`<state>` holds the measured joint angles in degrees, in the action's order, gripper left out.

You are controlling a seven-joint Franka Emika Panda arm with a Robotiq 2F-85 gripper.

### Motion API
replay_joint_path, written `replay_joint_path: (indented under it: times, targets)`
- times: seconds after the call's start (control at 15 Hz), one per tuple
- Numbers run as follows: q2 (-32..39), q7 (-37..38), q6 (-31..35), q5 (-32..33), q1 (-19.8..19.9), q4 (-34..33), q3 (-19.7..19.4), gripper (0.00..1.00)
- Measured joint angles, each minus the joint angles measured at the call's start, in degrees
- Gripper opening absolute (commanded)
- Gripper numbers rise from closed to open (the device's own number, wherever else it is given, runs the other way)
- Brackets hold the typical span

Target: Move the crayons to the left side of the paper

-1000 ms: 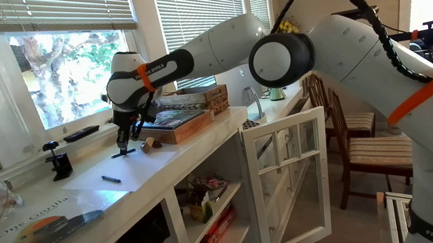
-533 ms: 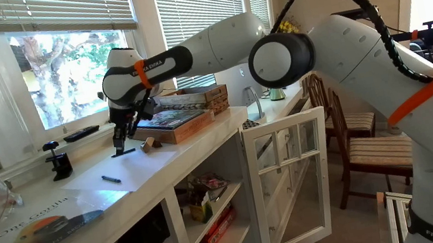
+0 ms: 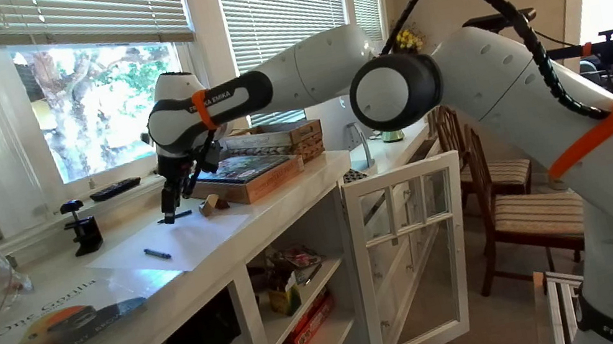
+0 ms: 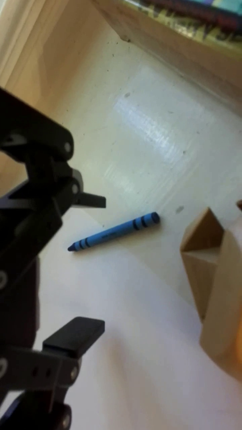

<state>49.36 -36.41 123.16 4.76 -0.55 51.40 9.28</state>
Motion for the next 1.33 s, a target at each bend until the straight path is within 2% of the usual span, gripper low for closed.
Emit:
replay_joint_path:
  times: [0.13, 0.2, 0.33, 0.47, 0.93, 1.13, 1.2, 1.27, 1.33]
  targets:
    - [0.6, 0.0, 0.0, 0.0, 0.0, -0.5, 0.0, 1.00]
    - [0.9, 0.0, 0.0, 0.0, 0.0, -0.7, 0.0, 0.96]
    - [1.4, 0.0, -0.2, 0.0, 0.0, -1.3, 0.0, 0.73]
    - [1.7, 0.0, -1.2, 0.0, 0.0, -1.9, 0.1, 0.56]
    - [1.9, -0.1, -3.9, 0.0, 0.0, -3.6, 0.2, 0.02]
    - [2.0, -0.1, -4.4, 0.0, 0.0, -3.8, 0.3, 0.00]
    - [2.0, -0.1, -4.4, 0.0, 0.0, -3.8, 0.3, 0.26]
    - [2.1, -0.1, -4.4, 0.0, 0.0, -3.9, 0.3, 0.27]
    - [2.2, -0.1, -4.4, 0.0, 0.0, -4.2, 0.3, 0.32]
